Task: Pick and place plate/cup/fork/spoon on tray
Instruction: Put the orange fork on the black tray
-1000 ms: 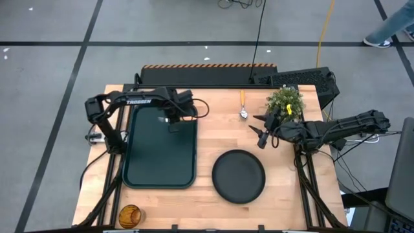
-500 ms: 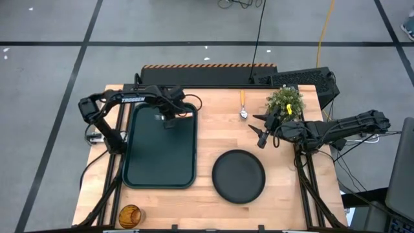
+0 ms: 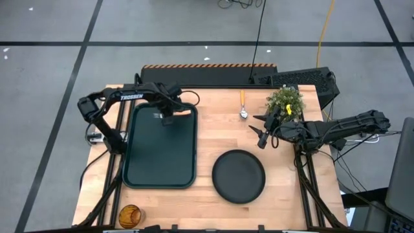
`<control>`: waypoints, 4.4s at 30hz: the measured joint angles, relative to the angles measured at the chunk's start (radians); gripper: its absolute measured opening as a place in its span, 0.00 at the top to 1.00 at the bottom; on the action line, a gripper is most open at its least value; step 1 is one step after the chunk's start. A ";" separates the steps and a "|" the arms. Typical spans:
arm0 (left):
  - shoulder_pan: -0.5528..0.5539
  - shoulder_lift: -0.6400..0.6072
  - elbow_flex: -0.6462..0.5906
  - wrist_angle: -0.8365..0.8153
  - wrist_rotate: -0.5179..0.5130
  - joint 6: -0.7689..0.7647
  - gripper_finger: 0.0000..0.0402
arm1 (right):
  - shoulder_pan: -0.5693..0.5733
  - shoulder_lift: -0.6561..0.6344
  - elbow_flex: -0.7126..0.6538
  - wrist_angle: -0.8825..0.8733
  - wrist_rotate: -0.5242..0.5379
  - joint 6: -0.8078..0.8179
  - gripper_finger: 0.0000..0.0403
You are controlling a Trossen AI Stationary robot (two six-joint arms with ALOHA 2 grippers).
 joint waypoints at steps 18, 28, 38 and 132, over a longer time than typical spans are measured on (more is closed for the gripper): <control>0.109 0.000 -0.021 -0.057 0.067 0.012 0.94 | 0.000 0.000 0.000 0.001 -0.001 0.001 0.47; 0.109 -0.004 -0.139 0.039 0.040 0.098 0.94 | 0.000 0.000 0.000 -0.013 -0.001 0.012 0.47; 0.087 -0.003 -0.141 0.048 -0.014 0.160 0.92 | 0.000 0.000 0.000 -0.013 0.002 0.009 0.47; 0.004 0.000 -0.071 -0.272 -0.136 0.044 0.78 | 0.001 0.000 0.000 -0.013 -0.002 0.027 0.47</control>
